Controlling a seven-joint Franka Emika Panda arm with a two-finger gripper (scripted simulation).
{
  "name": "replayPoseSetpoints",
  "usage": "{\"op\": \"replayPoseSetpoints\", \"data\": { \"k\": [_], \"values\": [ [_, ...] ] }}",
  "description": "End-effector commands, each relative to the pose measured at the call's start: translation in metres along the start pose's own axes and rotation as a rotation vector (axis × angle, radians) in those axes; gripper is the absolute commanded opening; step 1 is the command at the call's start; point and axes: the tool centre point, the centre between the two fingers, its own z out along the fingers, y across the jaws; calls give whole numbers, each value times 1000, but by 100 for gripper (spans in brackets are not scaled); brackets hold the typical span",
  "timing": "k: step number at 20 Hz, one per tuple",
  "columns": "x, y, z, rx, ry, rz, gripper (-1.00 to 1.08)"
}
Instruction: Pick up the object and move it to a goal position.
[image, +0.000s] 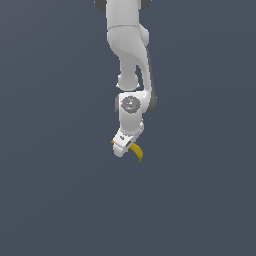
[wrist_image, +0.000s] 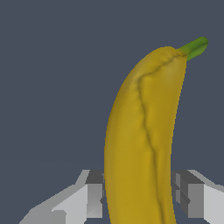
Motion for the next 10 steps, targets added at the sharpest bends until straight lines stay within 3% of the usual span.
{"op": "replayPoseSetpoints", "data": {
  "k": [1,10],
  "values": [
    [0,0,0,0,0,0,-100],
    [-1,11,-22,0,0,0,-100]
  ]
}}
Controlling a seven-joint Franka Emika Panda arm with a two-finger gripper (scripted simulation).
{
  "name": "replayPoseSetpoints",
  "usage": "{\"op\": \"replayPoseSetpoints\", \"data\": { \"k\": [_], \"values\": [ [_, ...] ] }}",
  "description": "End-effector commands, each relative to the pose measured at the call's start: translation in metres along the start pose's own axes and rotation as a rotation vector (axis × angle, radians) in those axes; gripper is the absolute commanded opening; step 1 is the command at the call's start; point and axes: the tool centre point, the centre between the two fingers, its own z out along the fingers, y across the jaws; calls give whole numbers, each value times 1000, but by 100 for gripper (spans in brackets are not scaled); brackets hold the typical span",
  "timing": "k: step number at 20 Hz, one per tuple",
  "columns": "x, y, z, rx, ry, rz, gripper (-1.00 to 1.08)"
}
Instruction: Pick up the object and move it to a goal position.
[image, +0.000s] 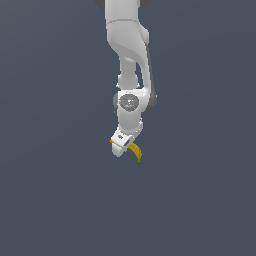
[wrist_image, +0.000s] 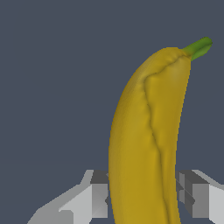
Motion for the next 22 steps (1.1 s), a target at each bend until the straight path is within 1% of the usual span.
{"op": "replayPoseSetpoints", "data": {
  "k": [1,8,22],
  "values": [
    [0,7,-12,-3,2,0,-100],
    [-3,32,-62,-2,3,0,-100],
    [-11,100,-195,-1,4,1,-100]
  ]
}}
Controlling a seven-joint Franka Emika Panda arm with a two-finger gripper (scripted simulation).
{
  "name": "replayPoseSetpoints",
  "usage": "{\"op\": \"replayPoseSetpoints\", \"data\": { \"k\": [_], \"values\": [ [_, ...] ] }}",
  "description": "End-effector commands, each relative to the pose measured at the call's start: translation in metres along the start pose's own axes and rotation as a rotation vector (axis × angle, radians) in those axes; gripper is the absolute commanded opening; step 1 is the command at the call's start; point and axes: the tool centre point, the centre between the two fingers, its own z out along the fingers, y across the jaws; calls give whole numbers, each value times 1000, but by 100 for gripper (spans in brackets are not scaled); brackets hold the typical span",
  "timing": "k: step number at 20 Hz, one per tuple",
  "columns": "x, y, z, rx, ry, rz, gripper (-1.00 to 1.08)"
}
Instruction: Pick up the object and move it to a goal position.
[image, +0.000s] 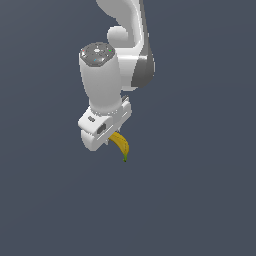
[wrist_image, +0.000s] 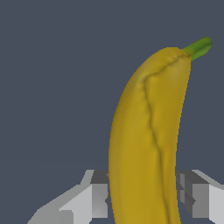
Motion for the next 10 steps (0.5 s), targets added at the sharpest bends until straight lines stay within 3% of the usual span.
{"op": "replayPoseSetpoints", "data": {
  "k": [1,10],
  "values": [
    [-1,12,-24,-1,1,0,-100],
    [-4,48,-90,-2,0,1,-100]
  ]
}}
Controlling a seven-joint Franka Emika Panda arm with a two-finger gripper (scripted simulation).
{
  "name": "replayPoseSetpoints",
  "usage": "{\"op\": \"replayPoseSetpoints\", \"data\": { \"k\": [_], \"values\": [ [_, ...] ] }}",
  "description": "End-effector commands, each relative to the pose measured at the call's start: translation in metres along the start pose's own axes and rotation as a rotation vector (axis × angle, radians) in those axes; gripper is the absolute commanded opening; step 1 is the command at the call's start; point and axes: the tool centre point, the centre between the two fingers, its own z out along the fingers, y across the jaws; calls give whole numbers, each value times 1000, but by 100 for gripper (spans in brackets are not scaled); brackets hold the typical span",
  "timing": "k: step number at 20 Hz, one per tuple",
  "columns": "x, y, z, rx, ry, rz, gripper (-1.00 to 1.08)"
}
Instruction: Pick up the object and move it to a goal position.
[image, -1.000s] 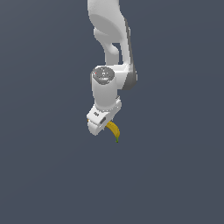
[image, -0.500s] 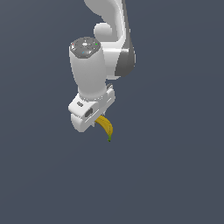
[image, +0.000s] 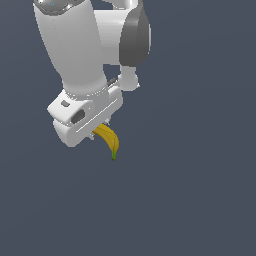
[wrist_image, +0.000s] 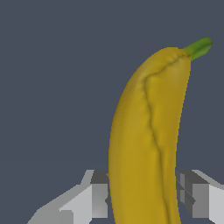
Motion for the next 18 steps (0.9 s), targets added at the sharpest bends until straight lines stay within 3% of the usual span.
{"op": "replayPoseSetpoints", "data": {
  "k": [1,18],
  "values": [
    [-1,9,-17,-1,0,0,-100],
    [-3,52,-92,-2,-1,2,-100]
  ]
}}
